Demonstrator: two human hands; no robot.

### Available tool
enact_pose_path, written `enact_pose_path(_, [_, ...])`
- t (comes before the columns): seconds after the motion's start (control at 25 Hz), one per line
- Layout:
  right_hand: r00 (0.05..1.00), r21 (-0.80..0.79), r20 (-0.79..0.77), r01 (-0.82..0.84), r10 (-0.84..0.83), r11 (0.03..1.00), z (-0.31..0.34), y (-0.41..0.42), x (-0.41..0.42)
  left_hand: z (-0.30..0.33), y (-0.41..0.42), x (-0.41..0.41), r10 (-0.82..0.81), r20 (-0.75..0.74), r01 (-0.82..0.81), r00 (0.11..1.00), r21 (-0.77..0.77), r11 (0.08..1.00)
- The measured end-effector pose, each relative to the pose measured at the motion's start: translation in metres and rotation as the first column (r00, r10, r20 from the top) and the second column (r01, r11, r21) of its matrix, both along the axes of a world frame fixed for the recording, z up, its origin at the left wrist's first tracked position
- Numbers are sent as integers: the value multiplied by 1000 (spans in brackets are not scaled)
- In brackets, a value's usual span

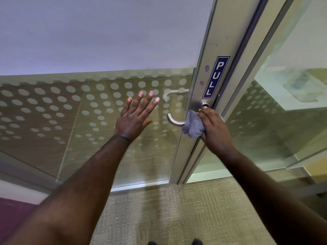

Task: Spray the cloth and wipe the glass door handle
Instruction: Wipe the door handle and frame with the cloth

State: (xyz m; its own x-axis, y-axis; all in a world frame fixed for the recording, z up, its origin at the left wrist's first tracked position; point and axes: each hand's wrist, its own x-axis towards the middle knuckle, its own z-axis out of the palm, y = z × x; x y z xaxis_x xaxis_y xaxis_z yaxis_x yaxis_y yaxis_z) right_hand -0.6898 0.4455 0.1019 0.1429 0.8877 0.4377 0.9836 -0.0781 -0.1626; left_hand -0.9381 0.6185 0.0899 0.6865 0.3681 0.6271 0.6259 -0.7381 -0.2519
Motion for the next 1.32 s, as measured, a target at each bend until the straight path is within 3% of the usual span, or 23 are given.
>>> enact_pose_path(0.12, [986,13,-107,127,-125,992,-3,7,-55,0,1,0,1,-8,-1,1000,-4,1000])
enact_pose_path(0.28, [984,10,-43,174,-173,985,33,28,-97,-3,2,1,0,0,0,1000,28,1000])
enact_pose_path(0.36, [980,-249,-82,157,-182,956,59,39,-91,-3,3,1,3,3,-3,1000,24,1000])
enact_pose_path(0.44, [957,-560,-212,49,-200,827,78,56,-73,-3,2,1,13,9,-13,1000,51,999])
enact_pose_path(0.56, [911,-714,-311,-35,-272,699,96,71,-65,-3,1,1,21,10,-22,1000,64,998])
enact_pose_path(0.64, [955,-635,-188,59,-229,770,82,66,-75,-3,1,1,18,13,-19,1000,53,998])
enact_pose_path(0.76, [968,-278,125,245,-218,929,45,44,-102,-3,1,1,13,11,-14,1000,34,999])
enact_pose_path(0.88, [964,-79,195,199,-181,977,18,37,-102,-3,0,2,0,19,-1,1000,36,999])
enact_pose_path(1.08, [965,-58,254,80,-63,995,2,19,-77,-2,0,1,3,11,-3,1000,4,1000])
enact_pose_path(1.32, [999,-172,21,-30,34,985,17,-1,-9,0,-2,2,14,18,-14,1000,-5,1000])
